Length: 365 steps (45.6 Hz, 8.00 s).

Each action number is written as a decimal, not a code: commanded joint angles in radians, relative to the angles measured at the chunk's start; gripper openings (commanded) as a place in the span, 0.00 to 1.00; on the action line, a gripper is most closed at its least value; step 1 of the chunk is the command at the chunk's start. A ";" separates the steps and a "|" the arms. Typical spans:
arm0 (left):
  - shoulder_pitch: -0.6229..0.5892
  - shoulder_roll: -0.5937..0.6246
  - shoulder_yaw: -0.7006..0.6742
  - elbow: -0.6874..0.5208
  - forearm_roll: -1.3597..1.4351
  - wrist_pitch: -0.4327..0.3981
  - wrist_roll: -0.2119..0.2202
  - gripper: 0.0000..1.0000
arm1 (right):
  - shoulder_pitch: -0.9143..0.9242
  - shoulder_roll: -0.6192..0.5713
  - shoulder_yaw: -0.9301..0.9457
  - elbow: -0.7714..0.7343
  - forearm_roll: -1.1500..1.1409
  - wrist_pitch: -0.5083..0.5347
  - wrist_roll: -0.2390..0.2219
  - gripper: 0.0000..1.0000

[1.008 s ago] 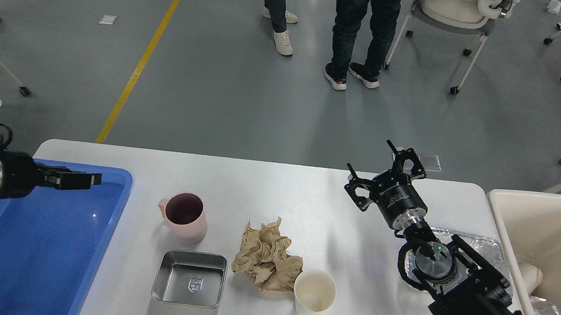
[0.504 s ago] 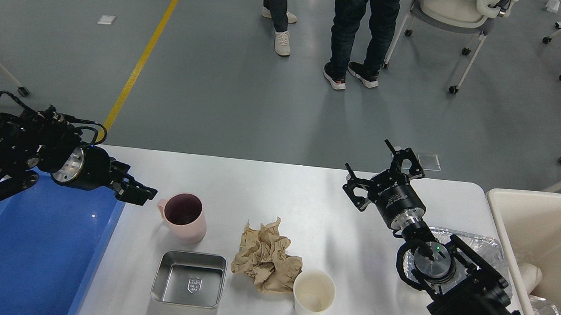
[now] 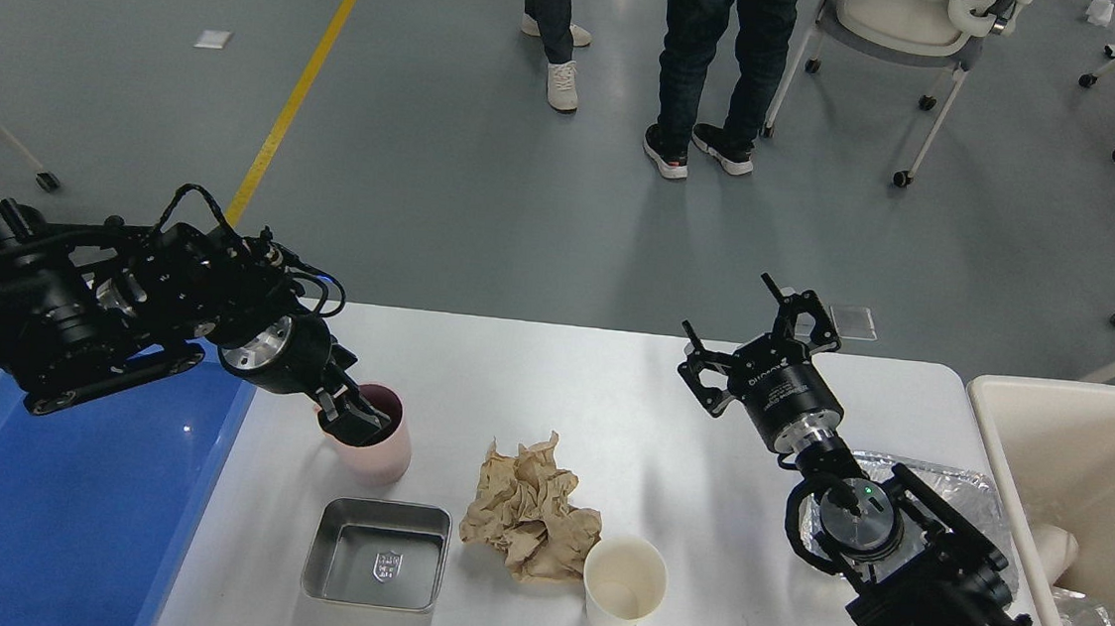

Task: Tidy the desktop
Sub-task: 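Grasp the pink mug by its rim with the left gripper, then lift the pink mug and lower it into the blue tray, then release the mug and raise the left gripper over the blue tray, then reach the left gripper to the steel tin and grasp its edge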

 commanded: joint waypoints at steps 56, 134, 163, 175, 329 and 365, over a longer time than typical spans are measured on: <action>0.033 -0.214 0.104 0.159 0.002 -0.002 -0.022 0.36 | -0.002 -0.009 0.002 -0.004 0.000 0.005 0.000 1.00; -0.242 0.319 0.071 -0.229 -0.047 -0.081 -0.148 0.02 | -0.008 -0.017 0.000 -0.012 0.000 0.003 0.000 1.00; 0.085 0.929 0.080 -0.519 0.085 0.130 -0.149 0.02 | -0.005 -0.018 0.003 -0.013 0.000 0.003 0.000 1.00; 0.174 0.884 0.078 -0.469 0.108 0.213 -0.137 0.03 | -0.006 -0.025 0.003 -0.012 0.000 0.003 0.000 1.00; 0.465 0.815 -0.202 -0.607 -1.458 0.384 0.220 0.97 | -0.008 -0.026 0.000 -0.009 -0.043 -0.009 0.000 1.00; 0.481 0.620 -0.135 -0.403 -0.870 0.348 0.216 0.97 | -0.006 -0.014 0.000 -0.007 -0.043 -0.009 0.000 1.00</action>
